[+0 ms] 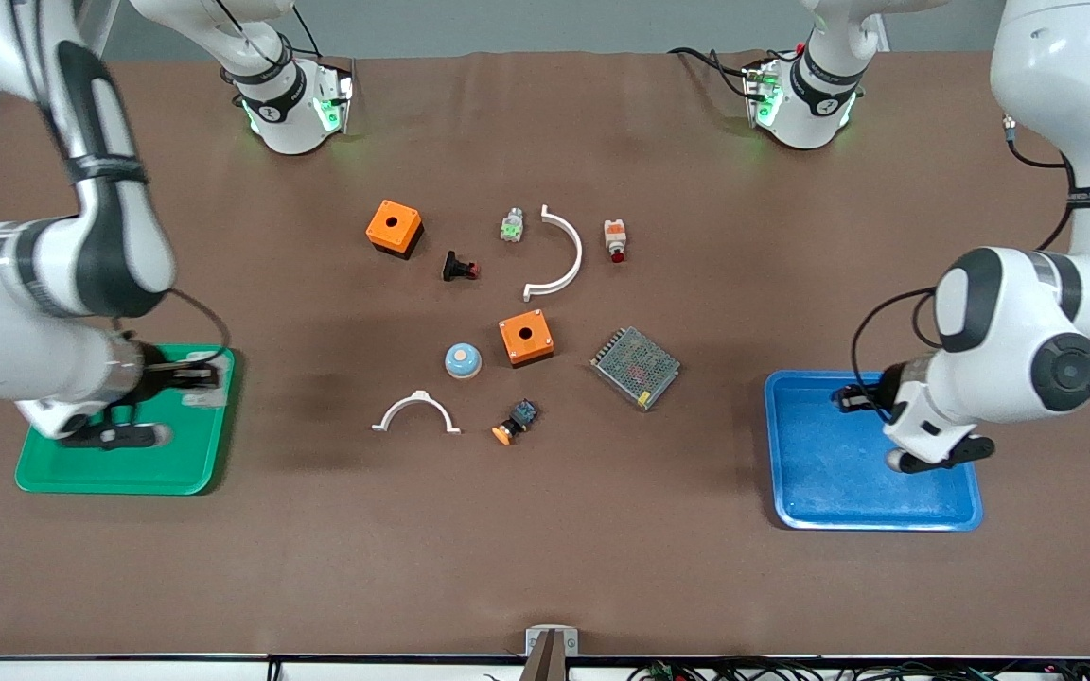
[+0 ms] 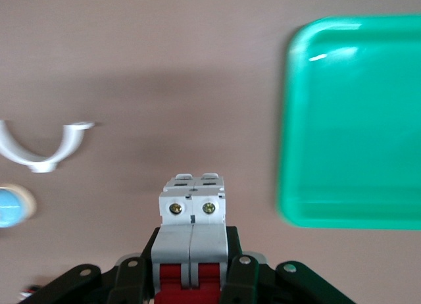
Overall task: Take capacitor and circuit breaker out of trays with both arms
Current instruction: 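Carry the breaker with the right gripper while the left gripper carries the capacitor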
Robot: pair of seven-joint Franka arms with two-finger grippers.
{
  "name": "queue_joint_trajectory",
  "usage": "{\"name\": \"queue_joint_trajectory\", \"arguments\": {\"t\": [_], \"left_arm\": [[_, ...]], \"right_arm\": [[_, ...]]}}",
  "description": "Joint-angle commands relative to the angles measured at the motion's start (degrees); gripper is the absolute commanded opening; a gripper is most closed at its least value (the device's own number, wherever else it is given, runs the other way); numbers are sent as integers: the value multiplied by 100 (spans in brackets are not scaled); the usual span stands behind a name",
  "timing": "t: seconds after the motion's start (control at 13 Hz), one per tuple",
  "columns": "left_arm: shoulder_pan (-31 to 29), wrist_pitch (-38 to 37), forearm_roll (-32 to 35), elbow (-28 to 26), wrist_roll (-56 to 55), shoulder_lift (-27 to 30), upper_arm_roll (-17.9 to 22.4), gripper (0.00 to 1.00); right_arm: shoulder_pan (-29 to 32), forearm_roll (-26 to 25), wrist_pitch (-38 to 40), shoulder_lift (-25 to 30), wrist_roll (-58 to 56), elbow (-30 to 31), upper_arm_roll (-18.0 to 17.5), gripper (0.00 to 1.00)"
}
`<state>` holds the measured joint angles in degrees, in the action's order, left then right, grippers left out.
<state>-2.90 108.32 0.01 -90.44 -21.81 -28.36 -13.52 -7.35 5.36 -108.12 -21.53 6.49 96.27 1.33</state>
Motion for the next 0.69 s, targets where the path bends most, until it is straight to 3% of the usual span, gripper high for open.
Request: {"name": "queue_joint_trajectory", "arguments": {"t": [0.0,0.38,0.62], "left_arm": [[9,-12,-1,-447,-777,348,-431,1],[851,119,34,-773,-2315,462,-626,1],[1563,487,289,-809,-3563,305,-635,1]], "right_arm": [[-660,220,-1171,622,789,1443,77,0],[-1628,220,-2835,869,1627,2921,77,0],[-1979,220,-3433,861,2029,3362,86,0]]}}
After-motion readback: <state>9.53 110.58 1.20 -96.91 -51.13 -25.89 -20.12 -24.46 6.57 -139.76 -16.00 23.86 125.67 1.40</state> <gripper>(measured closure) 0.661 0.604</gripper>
